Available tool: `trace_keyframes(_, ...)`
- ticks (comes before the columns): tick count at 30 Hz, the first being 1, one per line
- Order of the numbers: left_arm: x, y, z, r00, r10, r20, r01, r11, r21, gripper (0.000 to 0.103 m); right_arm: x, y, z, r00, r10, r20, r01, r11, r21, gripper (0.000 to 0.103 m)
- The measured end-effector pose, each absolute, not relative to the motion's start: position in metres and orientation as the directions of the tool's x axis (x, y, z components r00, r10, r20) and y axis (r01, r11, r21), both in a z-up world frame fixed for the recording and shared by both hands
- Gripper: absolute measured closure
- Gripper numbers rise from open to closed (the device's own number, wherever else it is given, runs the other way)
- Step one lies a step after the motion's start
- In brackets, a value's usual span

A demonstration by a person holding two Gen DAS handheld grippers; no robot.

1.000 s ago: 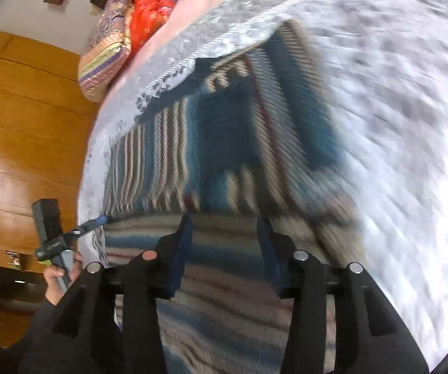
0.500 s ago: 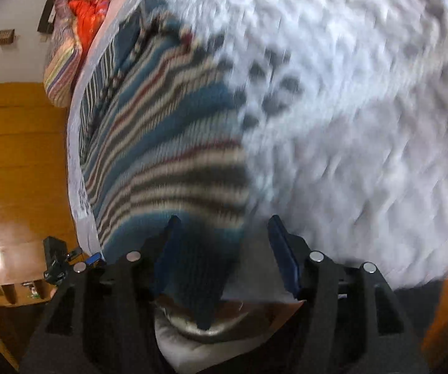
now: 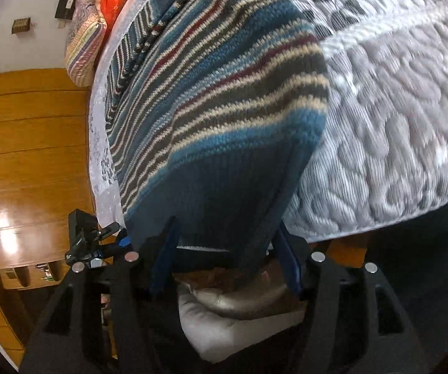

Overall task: Fold small clothes
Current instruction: 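Grasp the ribbed hem of the sweater with both tools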

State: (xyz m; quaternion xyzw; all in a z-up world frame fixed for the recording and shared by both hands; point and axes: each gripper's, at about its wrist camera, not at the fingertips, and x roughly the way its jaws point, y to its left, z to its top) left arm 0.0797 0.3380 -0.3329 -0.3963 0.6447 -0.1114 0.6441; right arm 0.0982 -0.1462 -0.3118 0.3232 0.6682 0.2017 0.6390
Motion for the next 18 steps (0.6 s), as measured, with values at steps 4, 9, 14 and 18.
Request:
trace_keyframes(4, 0.072, 0.346, -0.339, 0.150, -0.651, -0.744, -0.417, 0.641, -0.644, 0.064, 0.097, -0.139, -0.322, 0.010, 0.674, -0.738, 0.200, 0.722, 0.662, 0.070)
trace_keyframes(9, 0.061, 0.355, -0.337, 0.183, -0.673, -0.716, -0.434, 0.598, -0.673, 0.095, 0.088, -0.151, -0.324, 0.040, 0.694, -0.719, 0.234, 0.693, 0.682, 0.096)
trace_keyframes(14, 0.052, 0.364, -0.309, 0.283, -0.687, -0.669, -0.401, 0.549, -0.733, 0.095, 0.086, -0.165, -0.296, 0.110, 0.741, -0.663, 0.205, 0.636, 0.744, 0.097)
trace_keyframes(18, 0.054, 0.368, -0.274, 0.359, -0.694, -0.625, -0.344, 0.524, -0.779, 0.095, 0.092, -0.171, -0.262, 0.172, 0.772, -0.612, 0.148, 0.594, 0.791, 0.097)
